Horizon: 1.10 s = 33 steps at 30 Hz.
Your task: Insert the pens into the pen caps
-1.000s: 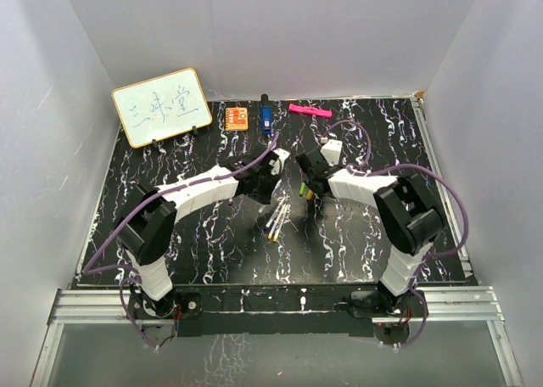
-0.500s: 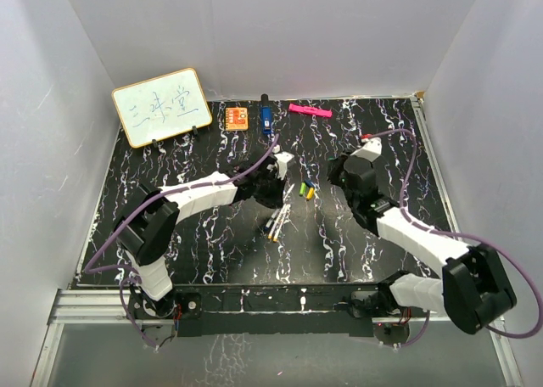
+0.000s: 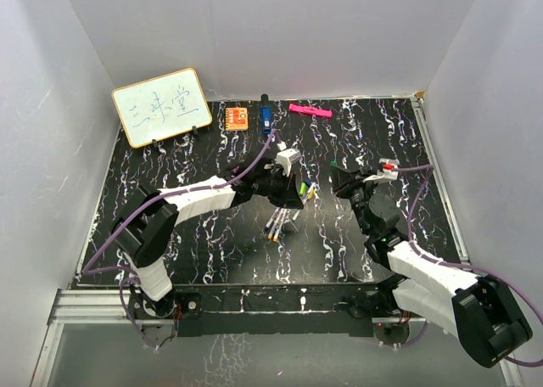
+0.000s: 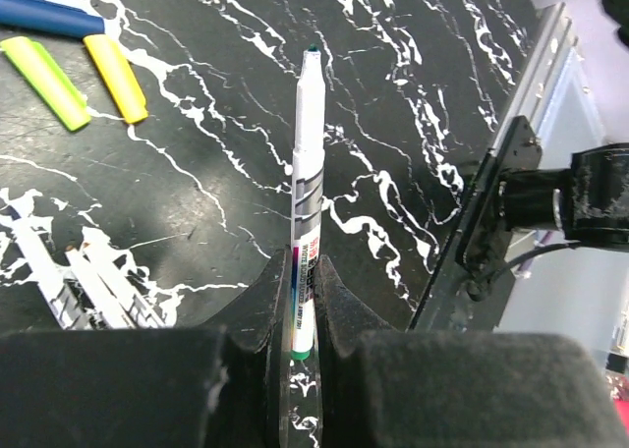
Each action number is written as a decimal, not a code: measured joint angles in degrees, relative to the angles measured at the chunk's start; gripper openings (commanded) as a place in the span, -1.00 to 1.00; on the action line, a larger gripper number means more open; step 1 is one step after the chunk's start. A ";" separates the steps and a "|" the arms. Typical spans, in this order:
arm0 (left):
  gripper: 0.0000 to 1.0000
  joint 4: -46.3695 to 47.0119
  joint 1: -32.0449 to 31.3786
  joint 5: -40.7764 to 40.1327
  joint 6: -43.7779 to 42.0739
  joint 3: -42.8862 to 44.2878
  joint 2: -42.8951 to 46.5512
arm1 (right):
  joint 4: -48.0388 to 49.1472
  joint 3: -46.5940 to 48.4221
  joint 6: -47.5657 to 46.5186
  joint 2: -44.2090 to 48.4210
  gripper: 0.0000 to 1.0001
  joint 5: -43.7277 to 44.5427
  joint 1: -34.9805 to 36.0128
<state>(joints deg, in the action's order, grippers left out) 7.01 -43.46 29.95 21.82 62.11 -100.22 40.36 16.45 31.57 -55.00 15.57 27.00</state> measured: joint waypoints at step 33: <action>-1.00 9.86 -1.31 8.98 3.74 -1.16 2.38 | 33.16 -9.55 7.48 -6.99 -1.00 -2.45 0.00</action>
<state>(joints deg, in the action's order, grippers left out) 16.86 -44.77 38.94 25.56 60.95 -97.84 73.52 6.90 39.05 -62.00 13.13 27.00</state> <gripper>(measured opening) 0.053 0.111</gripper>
